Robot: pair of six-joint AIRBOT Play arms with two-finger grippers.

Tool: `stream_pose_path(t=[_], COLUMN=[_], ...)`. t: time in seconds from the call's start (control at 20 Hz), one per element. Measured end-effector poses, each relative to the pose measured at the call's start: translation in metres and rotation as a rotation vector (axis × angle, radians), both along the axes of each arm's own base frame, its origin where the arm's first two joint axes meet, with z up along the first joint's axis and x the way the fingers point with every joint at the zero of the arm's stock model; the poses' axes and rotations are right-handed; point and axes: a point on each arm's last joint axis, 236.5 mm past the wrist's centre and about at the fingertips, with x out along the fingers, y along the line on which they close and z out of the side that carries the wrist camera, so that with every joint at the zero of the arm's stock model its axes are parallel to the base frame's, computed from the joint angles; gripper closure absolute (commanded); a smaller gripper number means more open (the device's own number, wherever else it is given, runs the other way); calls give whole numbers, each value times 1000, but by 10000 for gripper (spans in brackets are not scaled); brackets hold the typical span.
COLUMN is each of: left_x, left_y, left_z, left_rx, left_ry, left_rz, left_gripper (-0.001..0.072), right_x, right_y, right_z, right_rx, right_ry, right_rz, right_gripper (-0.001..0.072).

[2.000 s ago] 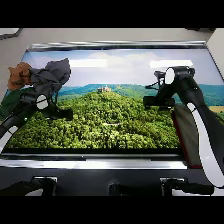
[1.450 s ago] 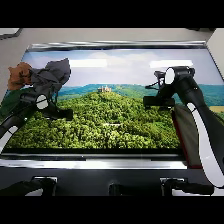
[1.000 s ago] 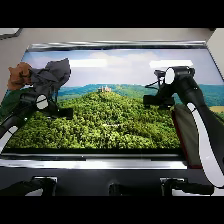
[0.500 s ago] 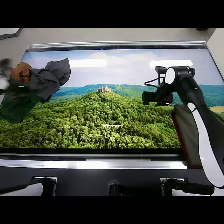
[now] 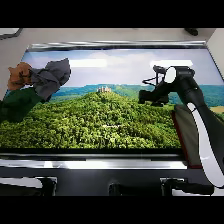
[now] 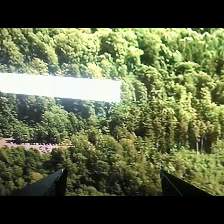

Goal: Fold the shirts.

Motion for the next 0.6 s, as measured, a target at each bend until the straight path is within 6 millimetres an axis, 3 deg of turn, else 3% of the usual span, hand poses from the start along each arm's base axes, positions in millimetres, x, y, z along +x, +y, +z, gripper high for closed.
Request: stream_pose_path(t=[0.15,0.2,0.25,0.3,0.45,0.5,0.6], left_x=[21,26,29,31,35,40,49], left_y=[-8,-9,-11,-12,-17,-17,-16], left_z=[-20,-24,-29,-31,-18,0,63], left_rx=[-54,-63,-74,-83,-102,-88,-1], left_ry=[-80,-102,-114,-124,-175,-217,-335], left_rz=[-46,-54,-60,-66,-89,-101,-117], left_gripper=[-7,110,501,665,670,670,670], right_x=[-3,-5,-7,-9,-15,-19,-25], right_y=[7,9,11,13,17,16,12], right_z=[1,1,2,2,3,3,8], right_rx=[30,39,47,56,72,70,51], right_ry=[12,20,29,38,64,72,75], right_rz=[1,3,5,7,14,21,50], right_gripper=[39,39,39,39,39,39,39])
